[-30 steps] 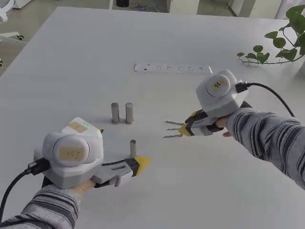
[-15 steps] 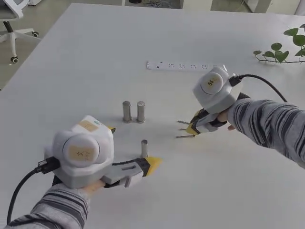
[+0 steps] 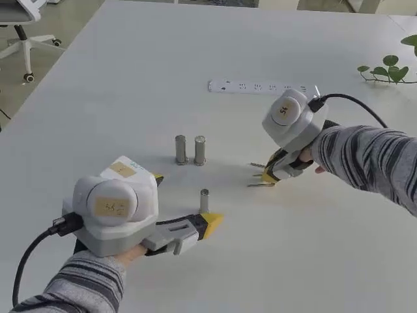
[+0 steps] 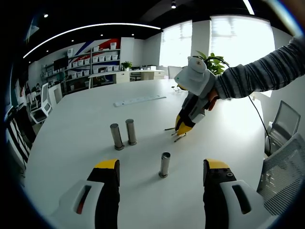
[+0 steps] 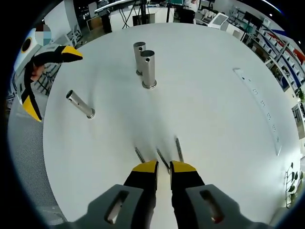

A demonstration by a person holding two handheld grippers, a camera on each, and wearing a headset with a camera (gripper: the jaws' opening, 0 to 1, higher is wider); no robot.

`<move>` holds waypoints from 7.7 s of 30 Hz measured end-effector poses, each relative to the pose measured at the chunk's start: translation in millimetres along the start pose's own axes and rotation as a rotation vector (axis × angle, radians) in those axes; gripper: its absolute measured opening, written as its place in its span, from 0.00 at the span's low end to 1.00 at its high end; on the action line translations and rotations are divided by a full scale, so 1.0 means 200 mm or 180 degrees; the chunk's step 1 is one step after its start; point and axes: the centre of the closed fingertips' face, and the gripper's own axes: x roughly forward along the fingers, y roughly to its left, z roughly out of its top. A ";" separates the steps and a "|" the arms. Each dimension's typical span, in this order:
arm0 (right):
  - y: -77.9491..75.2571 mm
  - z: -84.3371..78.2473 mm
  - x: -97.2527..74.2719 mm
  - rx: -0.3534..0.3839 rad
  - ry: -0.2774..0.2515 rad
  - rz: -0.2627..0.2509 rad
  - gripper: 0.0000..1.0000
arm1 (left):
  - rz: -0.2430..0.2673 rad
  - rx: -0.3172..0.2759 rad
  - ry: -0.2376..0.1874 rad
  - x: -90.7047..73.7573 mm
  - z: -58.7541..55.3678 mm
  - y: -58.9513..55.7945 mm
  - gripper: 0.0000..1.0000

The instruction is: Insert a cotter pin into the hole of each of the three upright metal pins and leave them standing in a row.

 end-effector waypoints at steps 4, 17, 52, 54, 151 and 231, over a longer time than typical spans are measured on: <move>0.01 0.00 0.00 0.0008 0.0060 0.0036 0.03 | 0.0002 -0.0025 0.0015 -0.01 -0.01 0.01 0.67; 0.01 0.01 0.00 -0.0386 0.0190 -0.0012 0.00 | 0.0052 -0.0044 -0.0042 -0.04 0.02 0.05 0.63; 0.31 0.34 -0.31 -0.1463 -0.1305 -0.0385 0.00 | -0.0400 -0.0037 -0.0042 0.03 0.21 -0.04 0.28; 0.35 0.35 -0.33 -0.1573 -0.1351 -0.0384 0.00 | -0.0424 -0.0082 -0.0013 0.04 0.21 -0.05 0.26; 0.69 0.32 -0.42 -0.0010 -0.1976 0.0998 0.00 | -0.1659 0.0953 -0.0044 -0.08 0.19 -0.31 0.00; 0.53 0.27 -0.16 -0.0799 -0.1217 0.0311 0.00 | -0.0094 0.0557 0.0172 0.26 -0.14 -0.04 0.07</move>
